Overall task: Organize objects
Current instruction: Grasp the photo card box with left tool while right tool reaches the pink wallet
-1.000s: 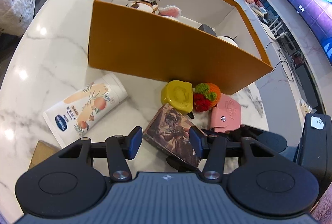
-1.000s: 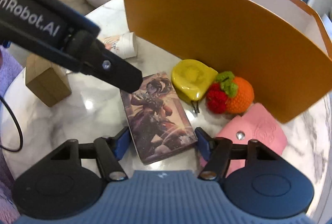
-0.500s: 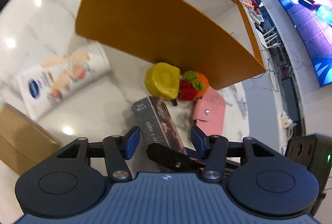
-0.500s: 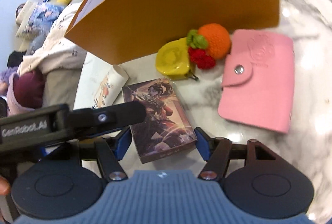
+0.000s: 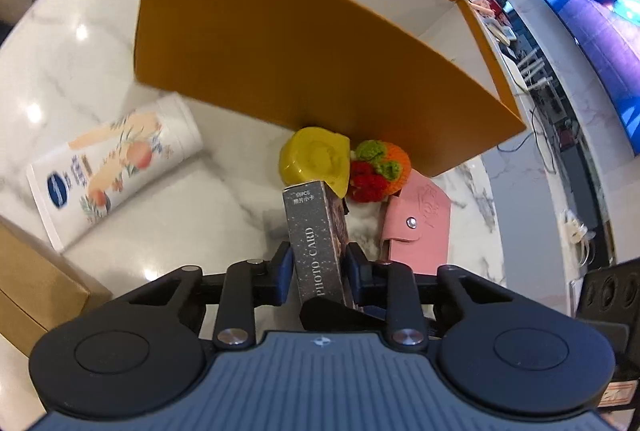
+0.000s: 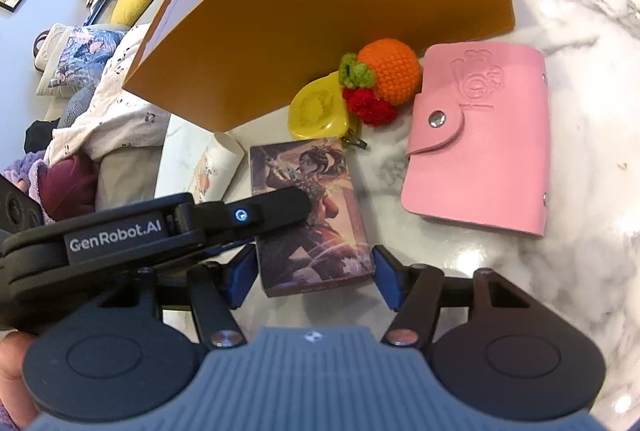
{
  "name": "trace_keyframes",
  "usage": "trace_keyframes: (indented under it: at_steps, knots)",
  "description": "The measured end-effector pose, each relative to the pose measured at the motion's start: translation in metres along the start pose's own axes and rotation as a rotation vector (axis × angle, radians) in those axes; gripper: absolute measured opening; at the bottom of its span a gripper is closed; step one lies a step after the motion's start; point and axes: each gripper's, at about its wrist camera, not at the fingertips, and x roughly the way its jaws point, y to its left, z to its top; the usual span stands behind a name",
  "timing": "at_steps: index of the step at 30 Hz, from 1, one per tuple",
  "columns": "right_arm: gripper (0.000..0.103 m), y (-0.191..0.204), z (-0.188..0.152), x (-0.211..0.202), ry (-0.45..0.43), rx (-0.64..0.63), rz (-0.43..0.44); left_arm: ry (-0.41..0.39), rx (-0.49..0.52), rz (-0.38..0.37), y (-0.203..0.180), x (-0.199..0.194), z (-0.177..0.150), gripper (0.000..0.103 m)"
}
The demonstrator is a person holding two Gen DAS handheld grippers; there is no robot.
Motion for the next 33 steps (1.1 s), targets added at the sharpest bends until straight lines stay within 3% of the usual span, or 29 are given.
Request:
trace_keyframes:
  at_steps: [9, 12, 16, 21, 27, 29, 31, 33]
  knots:
    - [0.064, 0.009, 0.002, -0.024, -0.062, -0.105, -0.027, -0.051, 0.148, 0.101, -0.018, -0.012, 0.001, 0.027]
    - [0.064, 0.014, 0.003, -0.032, -0.106, -0.171, -0.116, -0.066, 0.181, 0.142, -0.020, -0.013, 0.002, 0.025]
    - [0.063, 0.009, 0.009, -0.045, -0.191, -0.198, -0.233, -0.055, 0.176, 0.126, -0.017, -0.013, 0.006, 0.026]
    - [0.064, -0.012, 0.023, -0.052, -0.276, -0.174, -0.447, -0.038, 0.199, 0.115, -0.022, -0.008, 0.005, 0.027]
    - [0.068, -0.045, 0.032, -0.048, -0.219, -0.029, -0.366, -0.023, 0.225, 0.112, -0.028, -0.004, 0.004, 0.029]
    - [0.068, -0.048, 0.032, -0.042, -0.197, -0.009, -0.352, -0.020, 0.230, 0.112, -0.029, -0.003, 0.003, 0.029]
    - [0.076, -0.047, 0.031, -0.037, -0.209, -0.010, -0.341, -0.016, 0.227, 0.105, -0.028, -0.003, 0.004, 0.030]
    - [0.077, -0.040, 0.029, -0.031, -0.221, -0.036, -0.363, -0.009, 0.224, 0.100, -0.027, -0.002, 0.004, 0.031]
